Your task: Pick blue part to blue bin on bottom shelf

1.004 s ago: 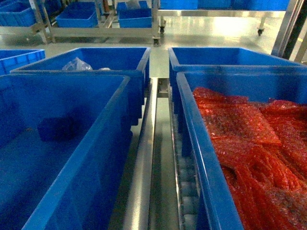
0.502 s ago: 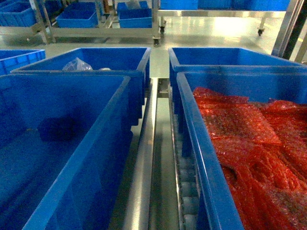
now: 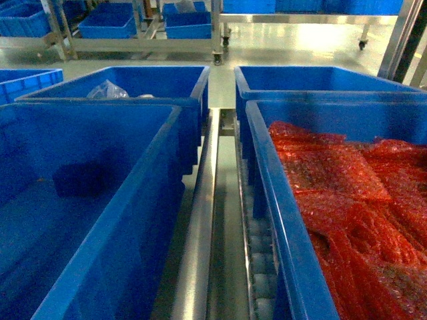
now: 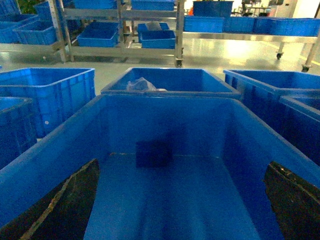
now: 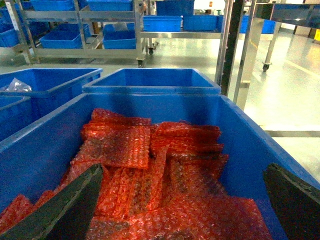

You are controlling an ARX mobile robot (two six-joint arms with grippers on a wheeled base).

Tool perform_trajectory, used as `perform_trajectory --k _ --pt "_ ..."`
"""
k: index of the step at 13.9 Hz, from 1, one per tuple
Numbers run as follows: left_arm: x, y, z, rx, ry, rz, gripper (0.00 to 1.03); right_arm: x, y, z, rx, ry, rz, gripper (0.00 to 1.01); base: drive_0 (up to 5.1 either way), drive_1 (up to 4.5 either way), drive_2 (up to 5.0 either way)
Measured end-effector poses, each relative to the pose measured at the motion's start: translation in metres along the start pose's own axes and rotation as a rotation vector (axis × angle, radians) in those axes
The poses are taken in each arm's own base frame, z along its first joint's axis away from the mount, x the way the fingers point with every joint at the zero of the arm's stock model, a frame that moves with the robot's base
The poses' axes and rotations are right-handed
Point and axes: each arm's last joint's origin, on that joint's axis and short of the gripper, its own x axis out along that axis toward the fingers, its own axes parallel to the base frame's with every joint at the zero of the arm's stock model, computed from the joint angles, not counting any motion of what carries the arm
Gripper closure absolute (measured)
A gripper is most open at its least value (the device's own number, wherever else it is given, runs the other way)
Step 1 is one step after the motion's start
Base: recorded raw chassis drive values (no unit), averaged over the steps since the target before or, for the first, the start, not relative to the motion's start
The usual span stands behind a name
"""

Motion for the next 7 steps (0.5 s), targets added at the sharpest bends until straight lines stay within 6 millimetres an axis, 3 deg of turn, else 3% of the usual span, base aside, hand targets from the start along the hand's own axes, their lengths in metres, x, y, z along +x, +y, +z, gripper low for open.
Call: perform_trajectory --k 7 --pt "0.0000 0.0000 0.0000 0.000 0.000 0.000 0.05 0.0000 0.0000 0.0000 0.000 0.000 0.000 0.03 0.0 0.00 0.0"
